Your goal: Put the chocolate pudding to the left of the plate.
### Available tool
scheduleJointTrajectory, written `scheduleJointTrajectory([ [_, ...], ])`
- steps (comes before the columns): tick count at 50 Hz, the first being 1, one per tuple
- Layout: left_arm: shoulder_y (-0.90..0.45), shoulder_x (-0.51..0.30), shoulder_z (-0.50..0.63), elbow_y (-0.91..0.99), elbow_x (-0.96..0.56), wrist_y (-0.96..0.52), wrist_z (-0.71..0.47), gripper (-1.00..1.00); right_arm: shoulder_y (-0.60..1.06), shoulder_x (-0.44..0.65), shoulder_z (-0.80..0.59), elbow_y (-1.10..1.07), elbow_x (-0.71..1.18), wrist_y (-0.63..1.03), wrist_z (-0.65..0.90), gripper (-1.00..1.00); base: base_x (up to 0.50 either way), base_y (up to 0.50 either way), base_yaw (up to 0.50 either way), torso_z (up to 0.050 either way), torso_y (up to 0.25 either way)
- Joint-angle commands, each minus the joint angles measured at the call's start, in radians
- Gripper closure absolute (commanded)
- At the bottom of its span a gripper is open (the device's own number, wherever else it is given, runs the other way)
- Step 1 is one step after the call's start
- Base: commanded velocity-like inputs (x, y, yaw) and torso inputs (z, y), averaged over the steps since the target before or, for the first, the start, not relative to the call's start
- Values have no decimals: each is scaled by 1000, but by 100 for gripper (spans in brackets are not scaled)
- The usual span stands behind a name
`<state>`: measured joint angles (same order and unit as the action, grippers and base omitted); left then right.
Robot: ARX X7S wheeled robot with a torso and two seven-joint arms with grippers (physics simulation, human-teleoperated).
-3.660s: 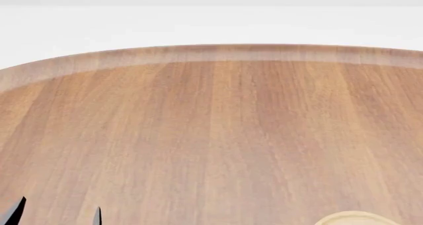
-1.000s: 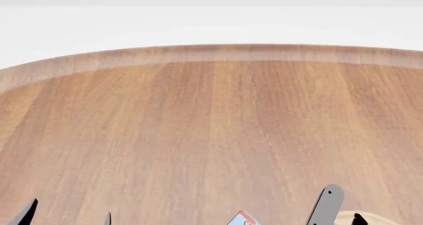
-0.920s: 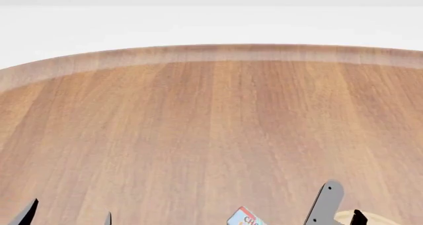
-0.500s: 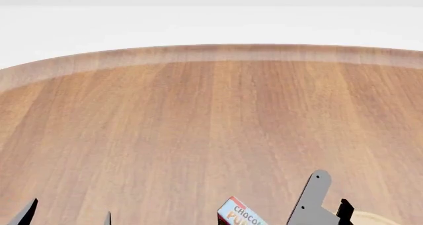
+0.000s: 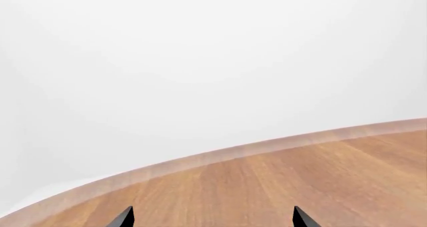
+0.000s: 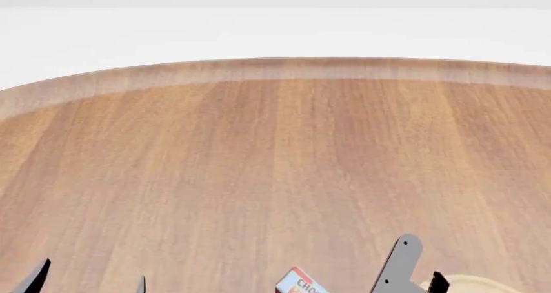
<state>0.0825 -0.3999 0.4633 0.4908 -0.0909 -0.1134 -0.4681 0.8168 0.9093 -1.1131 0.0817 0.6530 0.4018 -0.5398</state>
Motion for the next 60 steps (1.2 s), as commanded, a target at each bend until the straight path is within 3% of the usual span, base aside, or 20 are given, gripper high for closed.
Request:
scheduleJointTrajectory([
  [1, -4, 1, 5, -10, 0, 6, 0, -100, -21, -28, 1, 66, -20, -47, -16, 100, 0, 0, 0, 0, 0],
  [60, -12, -5, 23, -29, -6, 18, -3, -100, -177, -232, 0, 517, -39, -287, -96, 100, 0, 0, 1, 0, 0],
])
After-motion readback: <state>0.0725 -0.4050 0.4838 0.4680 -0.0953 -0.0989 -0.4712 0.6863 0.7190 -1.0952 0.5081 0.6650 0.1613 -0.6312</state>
